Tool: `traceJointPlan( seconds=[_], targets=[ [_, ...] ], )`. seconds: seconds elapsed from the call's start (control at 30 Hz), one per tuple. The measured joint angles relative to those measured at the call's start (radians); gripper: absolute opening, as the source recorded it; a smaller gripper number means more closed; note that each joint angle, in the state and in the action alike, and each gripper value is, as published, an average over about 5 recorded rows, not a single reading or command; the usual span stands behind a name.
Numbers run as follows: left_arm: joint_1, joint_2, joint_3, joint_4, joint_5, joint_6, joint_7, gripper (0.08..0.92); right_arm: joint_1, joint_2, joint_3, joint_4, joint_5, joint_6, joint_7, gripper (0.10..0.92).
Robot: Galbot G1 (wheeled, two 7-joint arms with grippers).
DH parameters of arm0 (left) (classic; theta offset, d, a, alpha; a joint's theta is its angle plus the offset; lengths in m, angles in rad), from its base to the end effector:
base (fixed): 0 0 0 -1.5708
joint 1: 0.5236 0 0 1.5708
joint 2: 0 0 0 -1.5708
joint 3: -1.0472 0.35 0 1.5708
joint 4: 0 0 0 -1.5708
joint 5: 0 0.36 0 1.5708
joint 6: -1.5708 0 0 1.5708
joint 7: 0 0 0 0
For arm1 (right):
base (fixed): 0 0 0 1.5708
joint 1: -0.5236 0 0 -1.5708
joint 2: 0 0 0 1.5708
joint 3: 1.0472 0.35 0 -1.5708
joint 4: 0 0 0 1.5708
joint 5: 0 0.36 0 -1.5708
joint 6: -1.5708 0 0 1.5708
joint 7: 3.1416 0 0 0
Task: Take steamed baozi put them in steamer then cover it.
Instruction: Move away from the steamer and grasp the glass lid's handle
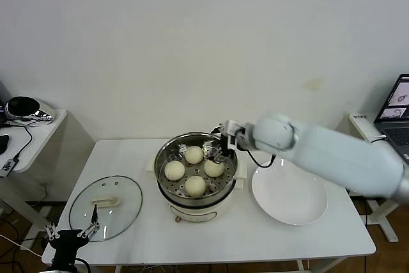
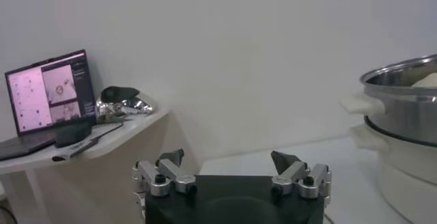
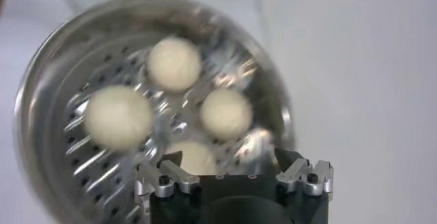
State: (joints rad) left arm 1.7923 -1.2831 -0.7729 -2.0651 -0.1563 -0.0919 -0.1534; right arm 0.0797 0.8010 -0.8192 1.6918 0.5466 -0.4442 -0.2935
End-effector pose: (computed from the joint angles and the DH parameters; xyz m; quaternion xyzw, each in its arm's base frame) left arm 0.1243 0.1258 -0.3182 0.0965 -0.9874 -0.1156 0.0492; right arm 0.4523 0.0366 -0.1256 0.4534 -0.7926 0.3897 0.1195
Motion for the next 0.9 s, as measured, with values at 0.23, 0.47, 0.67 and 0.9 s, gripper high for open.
traceJointPlan(
  seconds=[0.23, 0.47, 0.67, 0.9],
  targets=[
    [-0.005, -0.014, 0.012, 0.007, 0.025, -0.006, -0.027, 0.823, -0.458, 0.007, 0.445, 0.071, -0.168, 0.257, 0.122, 0.823],
    [-0.017, -0.011, 0.011, 0.045, 0.145, -0.024, -0.065, 0.823, -0.906, 0.173, 0.904, 0.14, -0.316, 0.485, 0.122, 0.823],
    [-0.019, 0.003, -0.008, 0.088, 0.343, -0.054, -0.097, 0.823, -1.208, 0.342, 1.222, 0.192, -0.37, 0.588, 0.115, 0.823],
    [-0.029, 0.049, -0.044, 0.17, 0.665, -0.078, -0.121, 0.823, -1.449, 0.484, 1.492, 0.217, -0.41, 0.626, 0.152, 0.823]
  ],
)
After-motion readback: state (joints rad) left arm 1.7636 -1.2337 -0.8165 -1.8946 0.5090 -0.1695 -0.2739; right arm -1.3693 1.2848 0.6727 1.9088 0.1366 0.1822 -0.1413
